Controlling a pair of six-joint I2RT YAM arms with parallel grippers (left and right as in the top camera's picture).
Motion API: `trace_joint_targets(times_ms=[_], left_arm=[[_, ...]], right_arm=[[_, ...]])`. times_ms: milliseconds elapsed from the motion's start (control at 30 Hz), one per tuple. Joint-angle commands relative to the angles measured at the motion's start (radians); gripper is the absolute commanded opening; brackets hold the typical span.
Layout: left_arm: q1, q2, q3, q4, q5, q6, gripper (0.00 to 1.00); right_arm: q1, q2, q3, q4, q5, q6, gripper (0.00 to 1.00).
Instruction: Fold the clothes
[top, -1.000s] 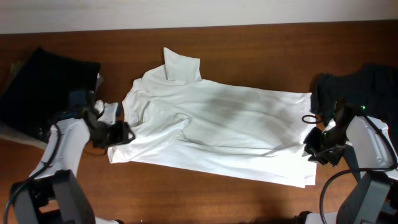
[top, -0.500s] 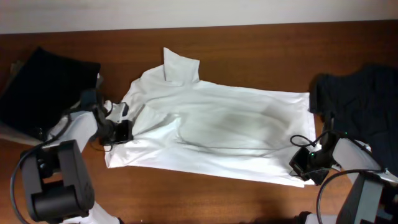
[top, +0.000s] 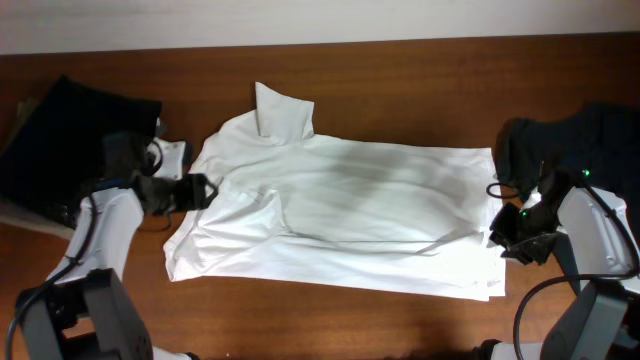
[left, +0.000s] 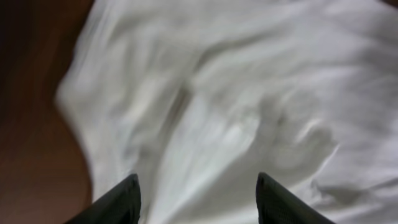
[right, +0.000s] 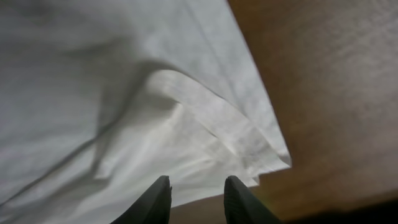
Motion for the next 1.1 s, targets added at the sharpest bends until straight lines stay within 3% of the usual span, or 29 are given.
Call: trace_joint_targets(times_ms=[0,133,233,300,333,400,500,600,667,700,733,767,833,933,967,1067], left_arm=[[-0.083,0.066,0.017,0.082,-0.047,0.078,0.59],[-0.109,0.153,0.018,0.18,-0.096,0.079,0.46],[-0.109,0.178,0.018,0.189,-0.137,0.093,0.44],[-0.109,0.177,0.019,0.213,-0.113,0.093,0.24],[-0.109,0.177,0.026,0.213,-0.084,0.093,0.08],[-0.109,0.177,0.047,0.205,-0.026,0.089,0.0],[-0.109,0.177,0.122,0.157,-0.015,0.067,0.0],[-0.119,0.177,0.224,0.005,0.131,0.068,0.04],[-0.168,0.177,0.234,-0.117,0.143,0.103,0.11],[-0.203,0.179,0.232,-0.17,0.137,0.174,0.15],[-0.259,0.179,0.232,-0.214,0.069,0.222,0.38],[-0.288,0.179,0.232,-0.218,0.008,0.222,0.47],[-0.344,0.18,0.225,-0.208,-0.074,0.246,0.52],[-0.409,0.228,0.219,-0.182,-0.13,0.255,0.21],[-0.422,0.27,0.219,-0.172,-0.15,0.256,0.04],[-0.428,0.326,0.219,-0.157,-0.175,0.254,0.0]], right_arm=[[-0.001,-0.002,0.016,0.011,-0.069,-0.029,0.33],[-0.001,-0.002,0.016,0.023,-0.069,-0.029,0.33],[-0.001,-0.002,0.016,0.026,-0.069,-0.029,0.33],[-0.001,-0.002,0.016,0.031,-0.069,-0.029,0.34],[-0.001,-0.002,0.016,0.033,-0.069,-0.029,0.34],[-0.001,-0.002,0.016,0.034,-0.069,-0.028,0.33],[-0.001,-0.002,0.016,0.037,-0.069,-0.029,0.33],[-0.001,-0.002,0.015,0.041,-0.069,-0.029,0.34],[-0.001,-0.002,0.015,0.048,-0.069,-0.029,0.34],[-0.001,-0.002,0.015,0.049,-0.069,-0.029,0.34],[-0.001,-0.002,0.015,0.052,-0.069,-0.029,0.35],[-0.001,-0.002,0.015,0.056,-0.069,-0.029,0.35],[-0.001,-0.002,0.015,0.056,-0.069,-0.029,0.38],[-0.001,-0.002,0.015,0.058,-0.068,-0.029,0.39],[-0.001,-0.002,0.015,0.063,-0.068,-0.029,0.39],[-0.001,-0.002,0.015,0.064,-0.068,-0.029,0.4]])
